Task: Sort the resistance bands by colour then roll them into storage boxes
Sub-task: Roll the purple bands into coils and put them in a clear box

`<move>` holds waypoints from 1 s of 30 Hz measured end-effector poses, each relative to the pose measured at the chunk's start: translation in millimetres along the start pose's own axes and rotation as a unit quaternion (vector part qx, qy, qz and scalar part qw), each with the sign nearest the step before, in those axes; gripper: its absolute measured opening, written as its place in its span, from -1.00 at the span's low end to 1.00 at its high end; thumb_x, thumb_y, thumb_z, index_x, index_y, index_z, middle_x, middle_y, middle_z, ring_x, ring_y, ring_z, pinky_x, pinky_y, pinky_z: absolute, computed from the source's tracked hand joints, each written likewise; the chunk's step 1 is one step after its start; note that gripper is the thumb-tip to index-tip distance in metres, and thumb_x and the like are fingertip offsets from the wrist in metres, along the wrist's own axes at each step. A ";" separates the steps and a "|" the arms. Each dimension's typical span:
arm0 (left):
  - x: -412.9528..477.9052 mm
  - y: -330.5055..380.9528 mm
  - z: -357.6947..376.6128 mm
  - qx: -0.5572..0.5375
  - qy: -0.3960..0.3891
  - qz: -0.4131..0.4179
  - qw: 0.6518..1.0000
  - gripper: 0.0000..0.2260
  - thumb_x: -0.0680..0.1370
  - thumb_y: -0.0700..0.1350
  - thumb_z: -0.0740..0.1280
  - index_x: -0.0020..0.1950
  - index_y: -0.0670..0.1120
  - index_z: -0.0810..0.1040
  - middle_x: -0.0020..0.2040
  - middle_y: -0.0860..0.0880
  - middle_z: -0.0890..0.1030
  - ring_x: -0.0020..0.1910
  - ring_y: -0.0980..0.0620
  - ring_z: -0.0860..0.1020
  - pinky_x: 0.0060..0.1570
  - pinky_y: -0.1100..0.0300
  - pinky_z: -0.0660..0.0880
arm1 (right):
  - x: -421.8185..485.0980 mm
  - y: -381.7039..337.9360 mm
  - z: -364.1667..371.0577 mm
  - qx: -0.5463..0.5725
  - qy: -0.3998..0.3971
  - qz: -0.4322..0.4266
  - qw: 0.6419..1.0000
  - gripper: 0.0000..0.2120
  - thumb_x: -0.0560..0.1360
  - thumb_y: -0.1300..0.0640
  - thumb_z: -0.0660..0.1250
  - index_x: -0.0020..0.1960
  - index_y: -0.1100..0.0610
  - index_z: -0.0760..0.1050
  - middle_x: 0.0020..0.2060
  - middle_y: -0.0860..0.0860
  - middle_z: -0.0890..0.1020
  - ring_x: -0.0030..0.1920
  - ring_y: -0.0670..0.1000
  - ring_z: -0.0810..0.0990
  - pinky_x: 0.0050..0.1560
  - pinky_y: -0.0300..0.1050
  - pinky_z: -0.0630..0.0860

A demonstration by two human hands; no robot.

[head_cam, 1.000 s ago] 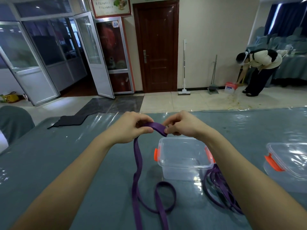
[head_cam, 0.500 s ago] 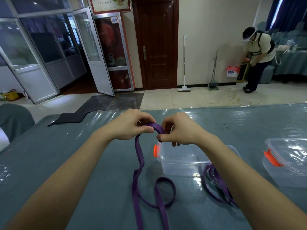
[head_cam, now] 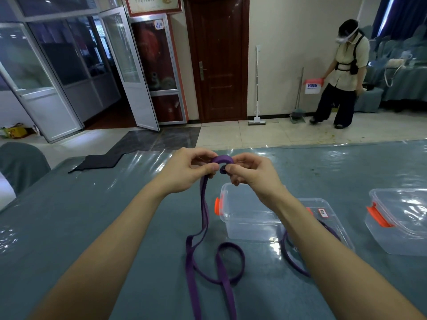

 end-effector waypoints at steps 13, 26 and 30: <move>-9.3 -16.9 29.8 -0.244 0.091 -0.040 0.965 -0.69 0.56 -0.21 0.53 0.30 -0.11 0.69 0.14 -0.08 0.78 0.19 -0.05 0.74 0.30 0.06 0.64 | -4.5 20.1 13.7 0.195 0.024 0.009 0.980 -0.81 0.57 0.42 0.40 0.18 0.34 0.64 -0.13 0.24 0.73 -0.18 0.11 0.71 0.02 -0.05 0.68; -56.4 -60.7 103.5 0.024 0.011 -0.007 1.000 -0.84 0.61 -0.04 0.50 0.17 0.00 0.70 0.04 0.03 0.72 0.05 0.03 0.70 0.18 -0.06 0.62 | -61.3 86.7 -29.9 -0.223 -0.041 0.088 0.970 -0.70 0.42 0.03 0.68 0.13 -0.08 0.74 -0.06 0.02 0.72 -0.20 -0.01 0.64 -0.07 0.09 0.63; -54.8 -47.5 107.9 0.157 -0.075 0.054 0.983 -0.81 0.63 -0.03 0.48 0.20 -0.06 0.69 0.00 0.04 0.67 -0.03 0.02 0.61 0.08 0.01 0.55 | -67.0 73.7 -25.9 -0.358 -0.084 0.056 0.928 -0.73 0.43 -0.07 0.65 0.09 -0.09 0.74 -0.11 -0.11 0.71 -0.18 -0.06 0.68 -0.09 0.00 0.62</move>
Point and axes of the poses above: each hand's wrist, its own x-axis towards the middle knuckle, its own z-axis out of the palm, y = z × x, the point moved 4 cm from there along x, towards the middle knuckle
